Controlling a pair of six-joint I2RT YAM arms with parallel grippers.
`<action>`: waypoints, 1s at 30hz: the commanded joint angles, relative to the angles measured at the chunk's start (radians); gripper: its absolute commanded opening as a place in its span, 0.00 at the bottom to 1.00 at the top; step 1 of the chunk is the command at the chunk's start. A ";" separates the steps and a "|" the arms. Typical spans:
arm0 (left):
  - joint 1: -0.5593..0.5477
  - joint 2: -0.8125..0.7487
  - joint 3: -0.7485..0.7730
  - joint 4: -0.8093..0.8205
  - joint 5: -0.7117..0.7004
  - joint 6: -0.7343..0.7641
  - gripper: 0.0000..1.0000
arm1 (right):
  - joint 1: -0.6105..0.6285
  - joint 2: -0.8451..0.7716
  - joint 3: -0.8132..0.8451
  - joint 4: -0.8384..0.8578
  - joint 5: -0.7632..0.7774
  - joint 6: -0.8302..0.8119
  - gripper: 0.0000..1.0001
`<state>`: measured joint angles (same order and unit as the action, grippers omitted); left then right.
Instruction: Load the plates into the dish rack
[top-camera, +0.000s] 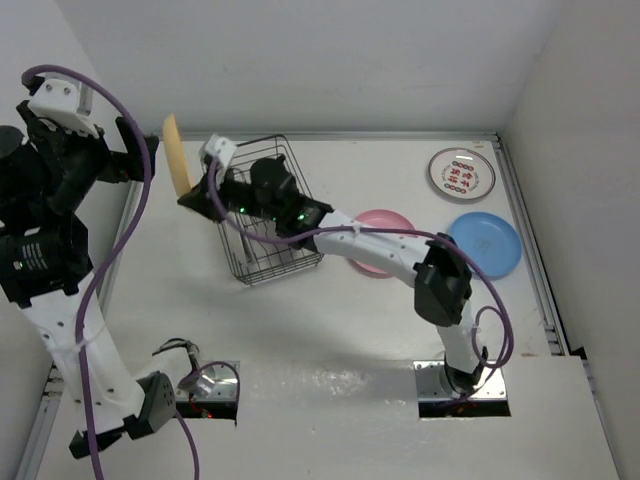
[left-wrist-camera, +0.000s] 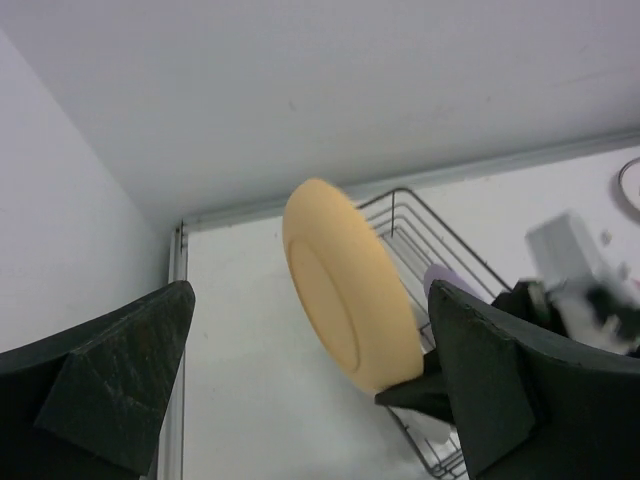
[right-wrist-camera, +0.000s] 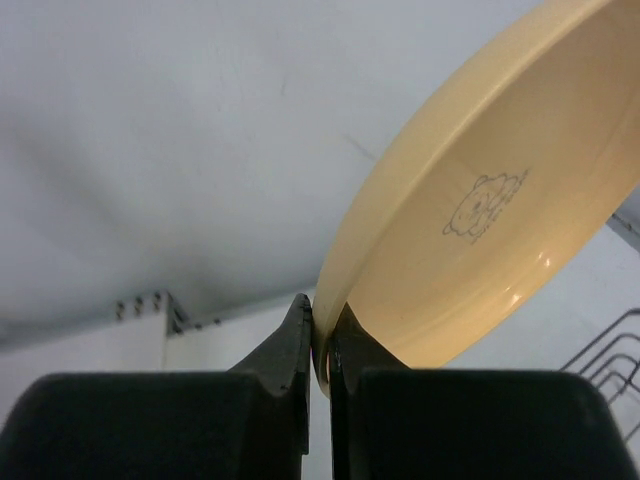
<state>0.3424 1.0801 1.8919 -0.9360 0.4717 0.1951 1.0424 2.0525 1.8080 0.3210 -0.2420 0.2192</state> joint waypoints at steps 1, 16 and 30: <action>0.001 -0.039 -0.046 0.151 0.070 -0.059 1.00 | -0.028 -0.127 0.045 0.177 -0.103 0.215 0.00; 0.000 0.062 -0.508 0.080 -0.464 0.020 1.00 | -0.214 -0.357 -0.306 0.066 -0.190 0.189 0.00; 0.001 0.087 -0.646 0.101 -0.453 -0.002 1.00 | -0.240 -0.310 -0.414 0.047 -0.213 0.200 0.00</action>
<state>0.3424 1.1900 1.2575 -0.8764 0.0330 0.2012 0.8070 1.7252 1.3991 0.2913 -0.4248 0.4145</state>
